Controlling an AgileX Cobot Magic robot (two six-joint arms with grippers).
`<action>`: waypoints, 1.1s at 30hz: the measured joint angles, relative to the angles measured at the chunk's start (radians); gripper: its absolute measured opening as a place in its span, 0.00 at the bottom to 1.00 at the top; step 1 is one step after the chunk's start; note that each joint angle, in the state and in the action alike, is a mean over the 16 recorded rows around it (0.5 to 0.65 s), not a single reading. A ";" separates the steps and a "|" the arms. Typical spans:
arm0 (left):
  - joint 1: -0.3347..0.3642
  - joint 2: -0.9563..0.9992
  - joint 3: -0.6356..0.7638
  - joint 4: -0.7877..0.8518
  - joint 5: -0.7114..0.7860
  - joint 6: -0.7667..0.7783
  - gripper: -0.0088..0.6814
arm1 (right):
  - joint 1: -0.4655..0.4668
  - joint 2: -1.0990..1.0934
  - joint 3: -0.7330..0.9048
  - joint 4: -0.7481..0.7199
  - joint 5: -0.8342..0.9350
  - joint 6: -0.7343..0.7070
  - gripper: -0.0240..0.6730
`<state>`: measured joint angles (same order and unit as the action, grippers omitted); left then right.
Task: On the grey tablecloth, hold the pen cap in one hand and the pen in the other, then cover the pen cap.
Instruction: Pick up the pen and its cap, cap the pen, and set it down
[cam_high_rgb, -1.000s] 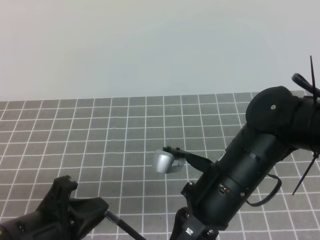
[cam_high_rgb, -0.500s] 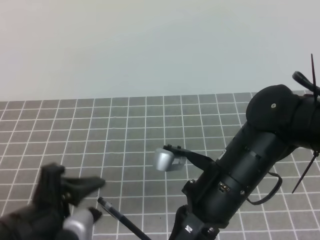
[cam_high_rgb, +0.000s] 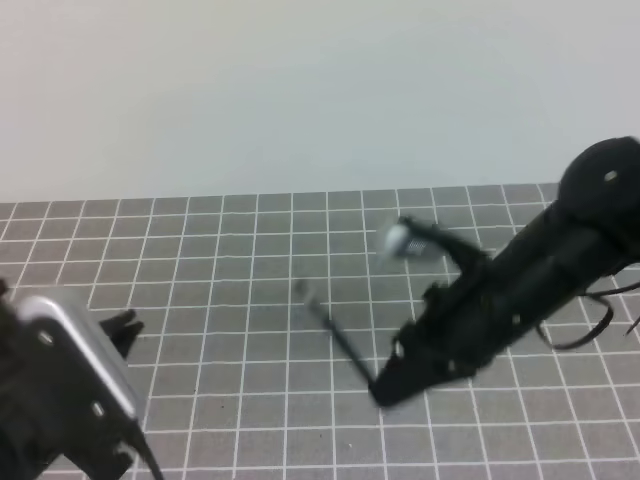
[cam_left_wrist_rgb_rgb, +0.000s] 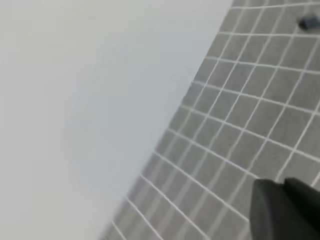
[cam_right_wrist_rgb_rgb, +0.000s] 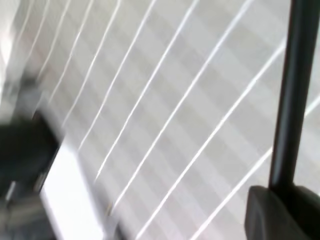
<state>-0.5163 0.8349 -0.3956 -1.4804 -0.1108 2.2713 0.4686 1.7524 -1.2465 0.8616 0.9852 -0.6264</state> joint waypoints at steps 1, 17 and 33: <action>0.000 0.004 0.000 -0.035 -0.021 -0.011 0.12 | -0.010 0.001 0.000 -0.005 -0.032 0.019 0.13; 0.000 0.134 -0.016 -0.274 -0.078 -0.313 0.01 | -0.034 0.133 0.001 -0.065 -0.338 0.299 0.13; 0.000 0.175 -0.038 -0.274 -0.012 -0.412 0.01 | 0.005 0.248 0.001 -0.090 -0.392 0.416 0.13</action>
<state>-0.5165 1.0095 -0.4335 -1.7548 -0.1233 1.8589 0.4733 2.0002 -1.2455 0.7720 0.5934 -0.2102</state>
